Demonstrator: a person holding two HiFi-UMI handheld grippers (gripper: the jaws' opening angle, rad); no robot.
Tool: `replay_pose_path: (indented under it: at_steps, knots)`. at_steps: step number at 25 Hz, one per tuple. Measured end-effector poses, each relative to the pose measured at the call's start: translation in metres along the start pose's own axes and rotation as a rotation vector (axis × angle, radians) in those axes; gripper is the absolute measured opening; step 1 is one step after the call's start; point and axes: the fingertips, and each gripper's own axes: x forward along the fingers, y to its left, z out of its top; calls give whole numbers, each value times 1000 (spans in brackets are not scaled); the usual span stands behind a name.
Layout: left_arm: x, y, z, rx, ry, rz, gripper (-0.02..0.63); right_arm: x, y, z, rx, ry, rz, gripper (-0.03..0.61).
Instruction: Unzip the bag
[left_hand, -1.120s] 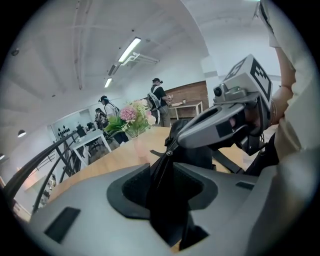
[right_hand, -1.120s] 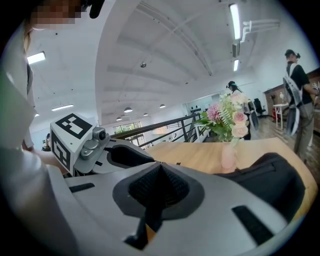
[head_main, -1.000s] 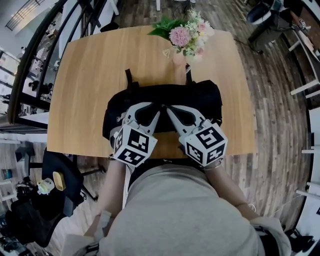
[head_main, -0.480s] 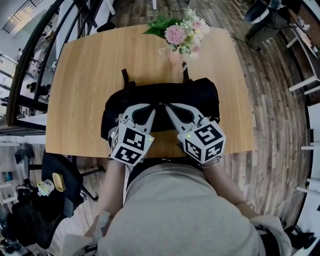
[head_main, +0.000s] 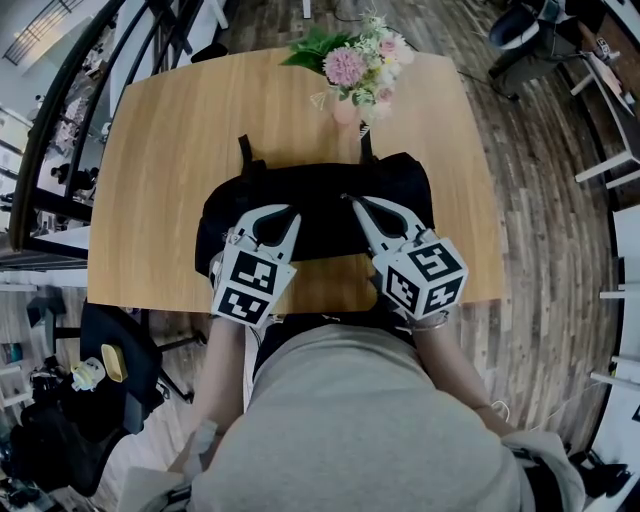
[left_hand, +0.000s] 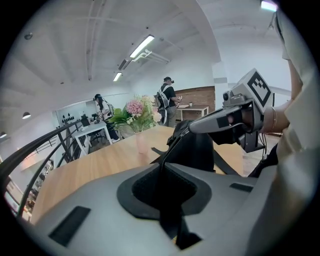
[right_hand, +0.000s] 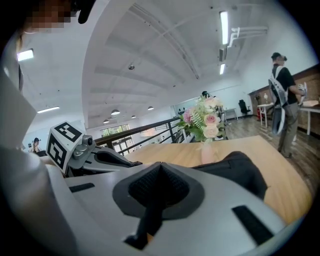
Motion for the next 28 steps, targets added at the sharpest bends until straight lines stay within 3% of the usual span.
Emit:
replay_pose_path:
  at_steps: [28]
  knots:
    - [0, 10, 1, -161, -29, 81, 43, -52, -90, 12, 45, -62, -189, 9]
